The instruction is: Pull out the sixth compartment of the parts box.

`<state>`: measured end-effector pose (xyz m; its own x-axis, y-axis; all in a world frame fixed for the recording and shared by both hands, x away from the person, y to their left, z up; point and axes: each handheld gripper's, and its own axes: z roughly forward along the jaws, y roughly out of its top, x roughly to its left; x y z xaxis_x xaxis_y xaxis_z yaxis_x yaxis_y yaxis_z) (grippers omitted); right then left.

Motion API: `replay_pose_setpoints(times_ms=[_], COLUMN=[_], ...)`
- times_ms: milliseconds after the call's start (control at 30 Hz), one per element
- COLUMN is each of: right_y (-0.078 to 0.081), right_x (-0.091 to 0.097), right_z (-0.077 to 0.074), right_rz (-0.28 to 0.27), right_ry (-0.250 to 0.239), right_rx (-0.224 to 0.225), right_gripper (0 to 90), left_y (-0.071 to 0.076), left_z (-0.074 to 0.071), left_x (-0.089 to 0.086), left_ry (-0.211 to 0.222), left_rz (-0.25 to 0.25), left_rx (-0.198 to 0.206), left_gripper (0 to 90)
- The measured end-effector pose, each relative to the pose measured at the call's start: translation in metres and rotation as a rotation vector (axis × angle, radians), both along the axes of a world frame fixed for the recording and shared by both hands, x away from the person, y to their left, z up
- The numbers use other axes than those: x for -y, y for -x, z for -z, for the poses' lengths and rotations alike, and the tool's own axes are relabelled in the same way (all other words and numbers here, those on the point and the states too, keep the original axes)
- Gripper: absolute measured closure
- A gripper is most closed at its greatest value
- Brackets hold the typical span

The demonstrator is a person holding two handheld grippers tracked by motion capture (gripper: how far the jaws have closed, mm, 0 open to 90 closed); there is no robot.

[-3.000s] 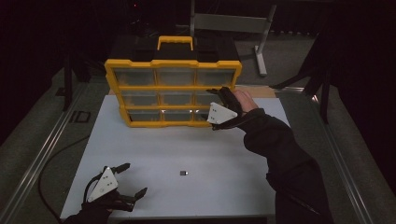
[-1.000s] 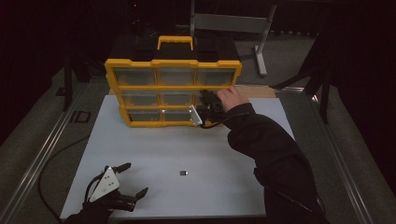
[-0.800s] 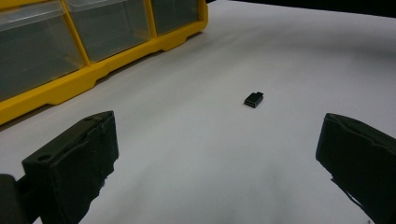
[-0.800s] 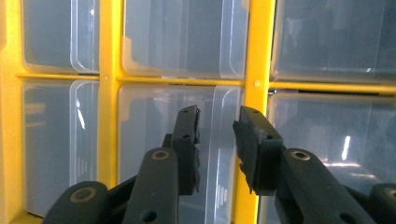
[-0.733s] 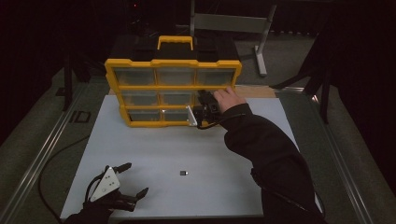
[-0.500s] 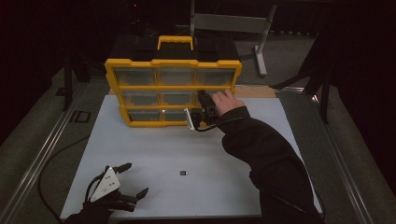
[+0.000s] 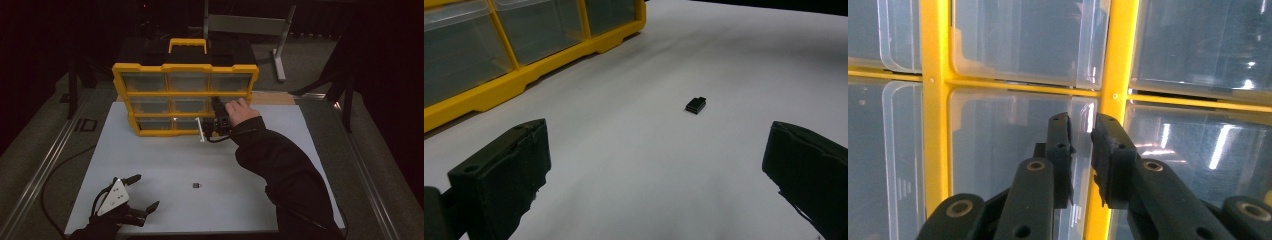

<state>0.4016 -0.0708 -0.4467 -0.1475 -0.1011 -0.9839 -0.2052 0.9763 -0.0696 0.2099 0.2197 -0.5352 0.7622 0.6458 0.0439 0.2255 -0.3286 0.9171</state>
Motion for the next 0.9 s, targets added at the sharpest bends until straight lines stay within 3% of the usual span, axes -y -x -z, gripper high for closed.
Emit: replay_pose_setpoints(times_ms=[167, 600, 900], right_y=[0.004, 0.028, 0.023], right_x=[0.001, 0.005, 0.003], right_z=[-0.009, -0.012, -0.017], right_rz=[0.001, -0.037, -0.01], right_ry=[-0.008, -0.022, -0.042], right_rx=[-0.055, -0.096, -0.135], right_gripper=[78.8, 78.1, 76.4], left_y=[0.0, -0.001, 0.0], left_z=[0.0, 0.0, 0.0], left_x=[-0.001, 0.0, 0.0], left_ry=[0.001, -0.001, -0.002], left_rz=[-0.001, 0.0, 0.001], left_rx=[0.001, -0.001, -0.001], left_gripper=[0.0, 0.0, 0.0])
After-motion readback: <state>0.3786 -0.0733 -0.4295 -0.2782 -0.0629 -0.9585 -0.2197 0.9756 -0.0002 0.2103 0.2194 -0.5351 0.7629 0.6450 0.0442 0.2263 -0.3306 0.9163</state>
